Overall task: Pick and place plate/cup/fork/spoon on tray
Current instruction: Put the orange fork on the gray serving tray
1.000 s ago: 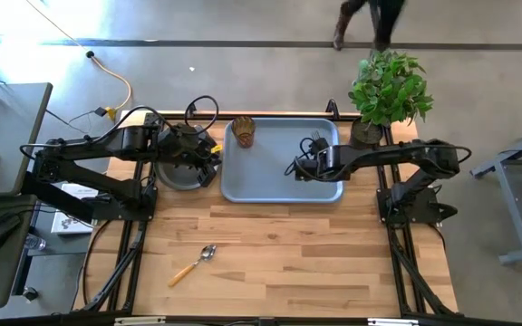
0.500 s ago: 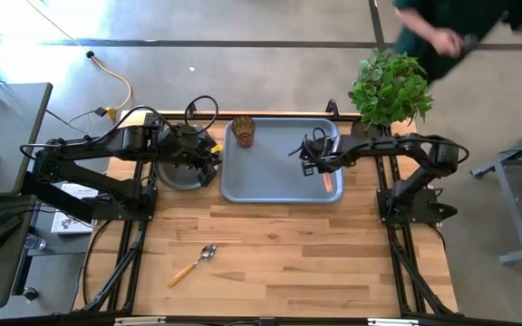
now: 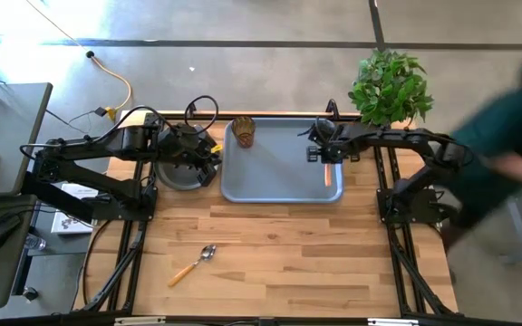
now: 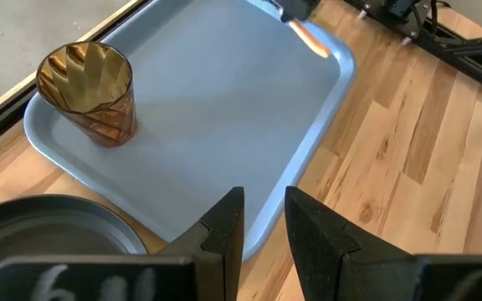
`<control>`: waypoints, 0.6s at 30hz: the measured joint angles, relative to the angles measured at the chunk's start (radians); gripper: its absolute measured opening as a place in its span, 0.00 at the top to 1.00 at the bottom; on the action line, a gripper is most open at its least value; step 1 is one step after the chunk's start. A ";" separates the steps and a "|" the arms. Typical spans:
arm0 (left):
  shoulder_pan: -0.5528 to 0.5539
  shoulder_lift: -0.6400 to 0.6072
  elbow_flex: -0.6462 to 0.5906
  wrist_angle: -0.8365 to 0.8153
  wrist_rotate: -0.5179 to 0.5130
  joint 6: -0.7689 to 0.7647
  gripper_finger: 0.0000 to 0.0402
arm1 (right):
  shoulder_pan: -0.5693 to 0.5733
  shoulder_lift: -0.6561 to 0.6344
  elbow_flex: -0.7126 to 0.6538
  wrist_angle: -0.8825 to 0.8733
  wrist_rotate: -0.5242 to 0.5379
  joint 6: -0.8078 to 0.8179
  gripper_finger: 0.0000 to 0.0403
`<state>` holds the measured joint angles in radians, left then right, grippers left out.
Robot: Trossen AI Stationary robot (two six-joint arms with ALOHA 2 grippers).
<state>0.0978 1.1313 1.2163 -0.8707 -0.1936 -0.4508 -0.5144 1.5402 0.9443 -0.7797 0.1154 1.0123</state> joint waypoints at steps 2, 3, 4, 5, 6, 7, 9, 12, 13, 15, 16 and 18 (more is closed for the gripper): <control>0.000 0.000 0.000 0.000 0.000 0.014 0.80 | -0.037 -0.008 0.000 0.004 -0.031 -0.014 0.97; 0.000 0.000 0.000 0.000 0.000 0.015 0.80 | -0.051 -0.010 0.000 0.006 -0.041 -0.025 0.97; 0.000 0.000 0.000 0.000 0.000 0.015 0.80 | -0.063 -0.010 0.000 0.010 -0.047 -0.030 0.97; 0.000 0.000 0.000 0.000 0.000 0.015 0.80 | -0.072 -0.010 0.000 0.010 -0.053 -0.039 0.97; 0.000 0.000 0.000 0.000 -0.001 0.016 0.80 | -0.077 -0.010 0.000 0.010 -0.057 -0.044 0.97; 0.000 0.000 0.000 0.000 -0.002 0.016 0.80 | -0.078 -0.010 0.000 0.012 -0.058 -0.044 0.97; 0.000 0.000 0.000 0.000 -0.004 0.016 0.80 | -0.076 -0.010 0.000 0.013 -0.057 -0.043 0.97; 0.000 0.000 0.000 0.000 -0.004 0.026 0.80 | -0.074 -0.009 0.000 0.013 -0.058 -0.042 0.97; 0.000 0.000 0.000 0.000 -0.004 0.033 0.80 | -0.074 -0.009 0.000 0.013 -0.060 -0.042 0.97; 0.000 0.000 0.000 0.000 -0.004 0.034 0.80 | -0.074 -0.009 0.000 0.012 -0.053 -0.037 0.97; 0.000 0.000 0.000 0.000 -0.004 0.034 0.80 | -0.074 -0.009 0.000 0.011 -0.048 -0.026 0.97; 0.000 0.000 0.000 0.000 -0.004 0.034 0.80 | -0.074 -0.009 -0.005 0.020 -0.050 -0.023 0.97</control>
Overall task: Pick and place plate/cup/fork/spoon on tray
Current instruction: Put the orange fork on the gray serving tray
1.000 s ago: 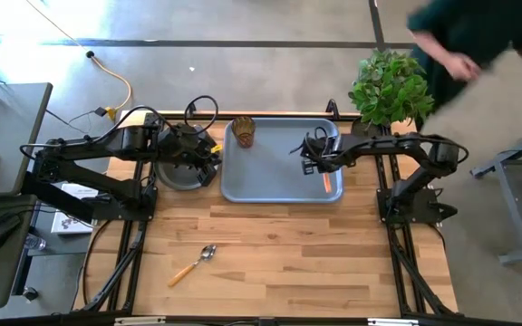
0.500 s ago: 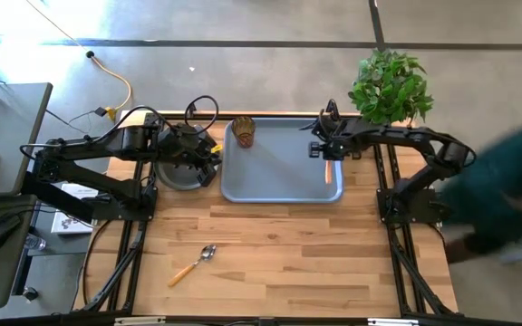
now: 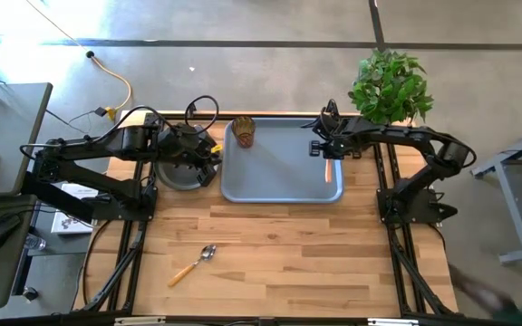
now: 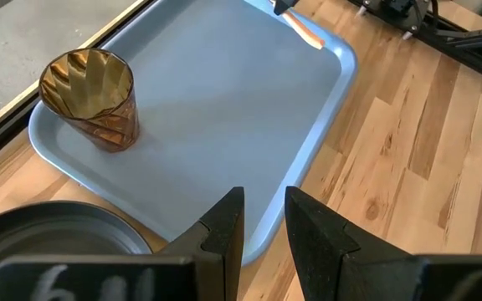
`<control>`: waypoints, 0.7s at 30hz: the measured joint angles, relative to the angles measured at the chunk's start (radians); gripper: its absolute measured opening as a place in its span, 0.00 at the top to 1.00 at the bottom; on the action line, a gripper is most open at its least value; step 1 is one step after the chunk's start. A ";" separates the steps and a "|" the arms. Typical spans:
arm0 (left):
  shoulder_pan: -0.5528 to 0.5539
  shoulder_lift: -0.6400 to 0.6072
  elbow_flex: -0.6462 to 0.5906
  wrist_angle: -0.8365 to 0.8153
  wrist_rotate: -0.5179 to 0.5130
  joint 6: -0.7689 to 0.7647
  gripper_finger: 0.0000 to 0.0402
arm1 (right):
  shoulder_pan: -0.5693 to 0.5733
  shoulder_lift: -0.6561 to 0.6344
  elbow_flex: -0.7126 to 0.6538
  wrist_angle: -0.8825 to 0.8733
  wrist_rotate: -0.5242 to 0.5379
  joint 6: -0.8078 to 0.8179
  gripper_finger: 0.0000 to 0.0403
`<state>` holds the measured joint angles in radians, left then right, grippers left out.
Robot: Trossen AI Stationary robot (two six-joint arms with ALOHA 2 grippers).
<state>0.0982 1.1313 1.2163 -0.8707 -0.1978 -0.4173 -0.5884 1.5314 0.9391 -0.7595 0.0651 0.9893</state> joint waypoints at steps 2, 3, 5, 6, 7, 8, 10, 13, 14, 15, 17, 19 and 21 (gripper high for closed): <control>0.000 0.000 0.000 0.000 0.000 0.000 0.80 | 0.000 0.000 -0.021 0.011 -0.020 0.013 0.97; 0.000 0.000 0.000 0.000 0.000 0.000 0.80 | 0.000 0.000 -0.036 0.014 -0.028 0.019 0.97; 0.000 0.000 0.000 0.000 0.000 0.000 0.80 | 0.005 0.000 -0.066 0.026 -0.043 0.026 0.97; 0.000 0.000 0.000 0.000 0.000 0.000 0.80 | 0.009 0.000 -0.077 0.029 -0.041 0.031 0.97; 0.000 0.000 0.000 0.000 0.000 0.001 0.80 | 0.011 0.000 -0.084 0.031 -0.040 0.035 0.97; 0.000 0.000 0.000 0.000 0.000 0.001 0.80 | 0.013 0.000 -0.089 0.035 -0.039 0.040 0.97; 0.000 0.000 0.000 0.000 -0.002 0.001 0.80 | 0.018 0.000 -0.090 0.050 -0.037 0.033 0.97; 0.000 0.000 0.000 0.000 -0.018 0.001 0.80 | 0.023 0.000 -0.090 0.082 -0.023 0.025 0.97; 0.000 0.000 0.000 0.000 -0.022 0.001 0.80 | 0.022 0.000 -0.090 0.086 -0.021 0.024 0.97; 0.000 0.000 0.000 0.000 -0.022 0.001 0.80 | 0.022 0.000 -0.090 0.087 -0.018 0.021 0.97; 0.000 0.000 0.000 0.000 -0.023 0.001 0.80 | 0.022 0.000 -0.090 0.084 -0.015 -0.001 0.97; 0.000 0.000 0.000 0.000 -0.023 0.001 0.80 | 0.022 0.000 -0.090 0.081 -0.013 -0.022 0.97; 0.000 0.000 0.000 0.000 -0.023 0.001 0.80 | 0.026 0.000 -0.090 0.083 -0.013 -0.027 0.97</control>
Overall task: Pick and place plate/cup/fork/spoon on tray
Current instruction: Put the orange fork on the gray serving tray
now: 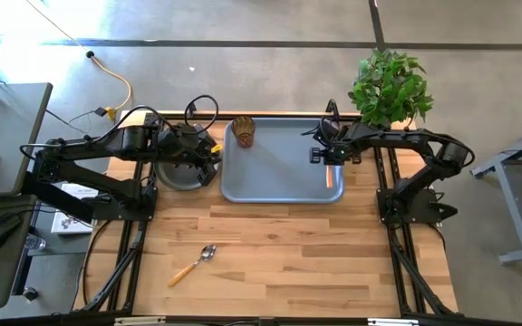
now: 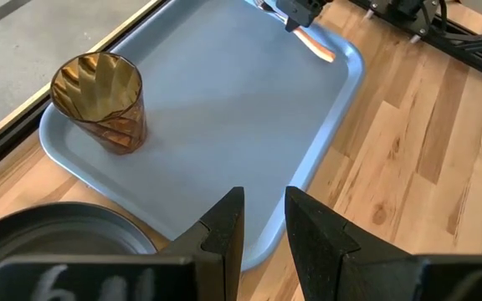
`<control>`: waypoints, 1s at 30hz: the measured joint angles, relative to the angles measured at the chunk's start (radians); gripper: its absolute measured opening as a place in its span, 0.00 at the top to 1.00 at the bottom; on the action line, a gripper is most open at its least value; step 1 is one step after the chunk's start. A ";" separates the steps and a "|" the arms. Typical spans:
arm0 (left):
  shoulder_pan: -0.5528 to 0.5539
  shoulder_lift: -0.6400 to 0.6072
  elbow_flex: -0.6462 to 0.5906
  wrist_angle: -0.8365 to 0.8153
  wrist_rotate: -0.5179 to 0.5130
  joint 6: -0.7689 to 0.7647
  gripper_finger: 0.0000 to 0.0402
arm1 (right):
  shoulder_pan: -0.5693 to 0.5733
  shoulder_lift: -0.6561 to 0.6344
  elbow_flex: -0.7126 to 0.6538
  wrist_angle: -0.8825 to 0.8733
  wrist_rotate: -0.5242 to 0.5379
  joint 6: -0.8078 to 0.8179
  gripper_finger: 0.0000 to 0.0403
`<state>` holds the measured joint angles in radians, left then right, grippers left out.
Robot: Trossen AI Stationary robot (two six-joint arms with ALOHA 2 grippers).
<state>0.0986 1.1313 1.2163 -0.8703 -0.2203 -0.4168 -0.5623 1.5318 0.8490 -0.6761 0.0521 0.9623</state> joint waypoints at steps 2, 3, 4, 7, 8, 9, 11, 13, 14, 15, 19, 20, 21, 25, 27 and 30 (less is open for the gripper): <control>0.000 0.000 0.000 0.000 0.000 0.000 0.80 | 0.007 0.000 0.000 0.004 0.004 0.002 0.97; 0.000 0.000 0.000 0.000 0.000 -0.001 0.80 | 0.009 0.000 0.000 0.005 0.003 0.005 0.97; 0.000 0.000 0.000 0.000 0.000 0.000 0.80 | 0.009 0.000 0.000 0.005 -0.001 0.005 0.97; 0.000 0.000 0.000 0.000 0.000 0.000 0.80 | 0.009 0.010 0.000 0.006 -0.010 0.009 0.97; 0.000 0.000 0.000 0.000 0.000 0.000 0.80 | 0.009 0.015 -0.001 0.005 -0.018 0.010 0.97; 0.000 0.000 0.000 0.000 0.000 0.000 0.80 | 0.009 0.022 -0.001 0.007 -0.025 0.009 0.97; 0.000 0.000 0.000 0.000 -0.002 0.000 0.80 | 0.009 0.039 -0.001 0.013 -0.036 0.003 0.97; 0.000 0.000 0.000 0.001 -0.008 0.000 0.80 | 0.009 0.045 -0.001 0.012 -0.037 0.007 0.97; 0.000 0.000 0.000 0.000 -0.008 0.000 0.80 | 0.009 0.046 -0.001 0.015 -0.037 0.009 0.97; 0.000 0.000 0.000 0.000 -0.008 0.000 0.80 | 0.009 0.046 -0.001 0.015 -0.036 0.010 0.97; 0.000 0.000 0.000 0.001 -0.011 0.000 0.80 | 0.007 0.046 -0.001 0.014 -0.035 0.013 0.97; 0.000 0.000 0.000 0.002 -0.011 0.000 0.80 | 0.006 0.046 -0.001 0.014 -0.034 0.014 0.97; 0.000 0.000 0.000 0.001 -0.011 0.000 0.80 | 0.006 0.046 -0.001 0.014 -0.032 0.016 0.96; 0.000 0.000 0.000 0.002 -0.011 -0.001 0.80 | 0.006 0.046 -0.001 0.012 -0.020 0.024 0.94; 0.000 0.000 0.000 0.002 -0.011 0.000 0.80 | 0.006 0.046 -0.001 0.011 -0.015 0.025 0.92; 0.000 0.000 0.000 0.001 -0.011 0.000 0.80 | 0.006 0.046 -0.001 0.011 -0.011 0.025 0.89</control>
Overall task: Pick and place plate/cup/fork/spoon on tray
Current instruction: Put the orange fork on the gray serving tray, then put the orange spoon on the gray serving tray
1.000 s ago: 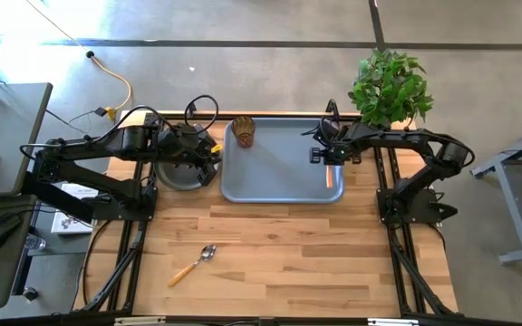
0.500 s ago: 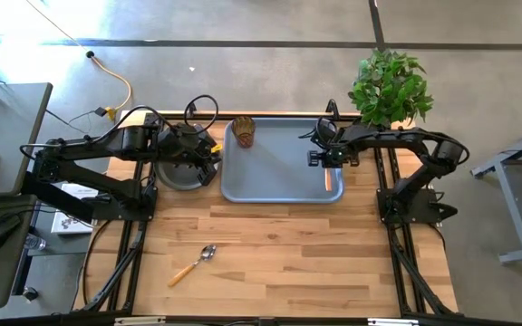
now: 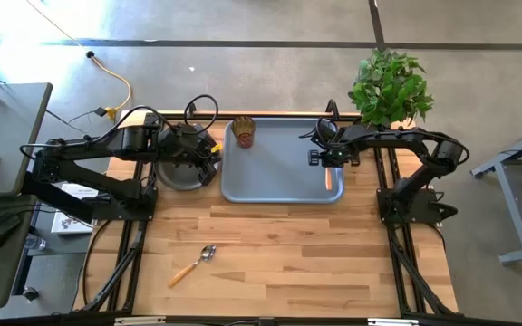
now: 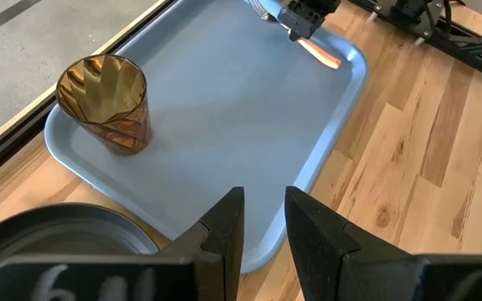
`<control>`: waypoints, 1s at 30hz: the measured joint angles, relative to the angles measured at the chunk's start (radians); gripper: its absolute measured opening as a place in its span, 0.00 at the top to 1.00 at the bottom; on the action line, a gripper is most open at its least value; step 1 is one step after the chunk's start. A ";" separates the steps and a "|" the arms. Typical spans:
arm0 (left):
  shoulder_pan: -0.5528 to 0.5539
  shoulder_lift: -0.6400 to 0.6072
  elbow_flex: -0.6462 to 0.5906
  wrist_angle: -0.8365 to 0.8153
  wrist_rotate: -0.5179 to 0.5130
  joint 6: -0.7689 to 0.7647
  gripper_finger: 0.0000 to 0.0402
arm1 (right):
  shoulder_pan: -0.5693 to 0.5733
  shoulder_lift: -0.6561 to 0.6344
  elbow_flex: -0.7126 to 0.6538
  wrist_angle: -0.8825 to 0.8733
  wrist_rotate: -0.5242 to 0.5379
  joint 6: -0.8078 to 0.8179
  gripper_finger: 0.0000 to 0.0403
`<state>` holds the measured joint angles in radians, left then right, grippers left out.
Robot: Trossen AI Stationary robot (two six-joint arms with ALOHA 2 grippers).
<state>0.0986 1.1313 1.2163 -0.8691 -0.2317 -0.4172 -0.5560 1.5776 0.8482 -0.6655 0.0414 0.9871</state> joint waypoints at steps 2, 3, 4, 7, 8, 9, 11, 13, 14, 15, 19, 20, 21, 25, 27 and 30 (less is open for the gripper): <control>0.000 0.000 0.000 0.000 0.000 0.000 0.80 | 0.000 0.000 0.000 0.000 0.001 0.000 0.88; 0.000 0.000 0.000 0.000 0.000 0.000 0.80 | 0.000 0.000 0.000 0.000 0.001 0.000 0.88; 0.000 0.000 0.000 0.000 0.000 0.000 0.80 | 0.000 0.000 0.000 0.000 0.001 0.000 0.88; 0.000 0.000 0.000 0.000 0.000 0.000 0.80 | 0.000 0.000 0.000 0.000 0.001 0.000 0.87; 0.000 0.000 0.000 0.000 0.000 0.000 0.80 | 0.000 0.000 0.000 0.000 0.000 0.000 0.87; 0.000 0.000 0.000 0.000 0.000 0.000 0.80 | 0.000 0.000 0.000 0.000 0.000 0.000 0.87; 0.000 0.000 0.000 0.000 0.000 0.000 0.80 | 0.000 0.000 0.000 0.000 0.000 0.000 0.87; 0.000 0.000 0.000 0.000 0.000 -0.001 0.80 | 0.000 0.000 0.000 0.000 0.002 0.000 0.87; 0.000 0.000 0.000 0.000 0.000 -0.001 0.80 | 0.000 0.000 0.000 0.000 0.003 0.000 0.87; 0.000 0.000 0.000 0.000 0.000 -0.001 0.80 | 0.000 0.000 0.000 0.000 0.006 0.000 0.87; 0.000 0.000 0.000 0.000 0.000 0.000 0.80 | 0.000 0.000 0.000 0.000 0.007 0.000 0.86; 0.000 0.000 0.000 0.000 0.000 0.000 0.80 | 0.000 0.000 0.000 0.000 0.007 0.000 0.85; 0.000 0.000 0.000 0.000 0.000 0.000 0.80 | 0.000 0.000 0.000 0.000 0.007 0.000 0.84; 0.000 0.000 0.000 0.000 0.000 0.000 0.80 | 0.000 0.000 0.000 0.000 0.010 0.005 0.77; 0.000 0.000 0.000 0.000 0.000 0.000 0.80 | 0.000 0.000 0.000 0.001 0.010 0.018 0.75; 0.000 0.000 0.000 0.000 0.000 0.000 0.80 | 0.000 0.000 0.000 0.000 0.013 0.026 0.73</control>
<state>0.0986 1.1313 1.2163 -0.8692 -0.2314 -0.4168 -0.5556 1.5776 0.8482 -0.6651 0.0544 1.0127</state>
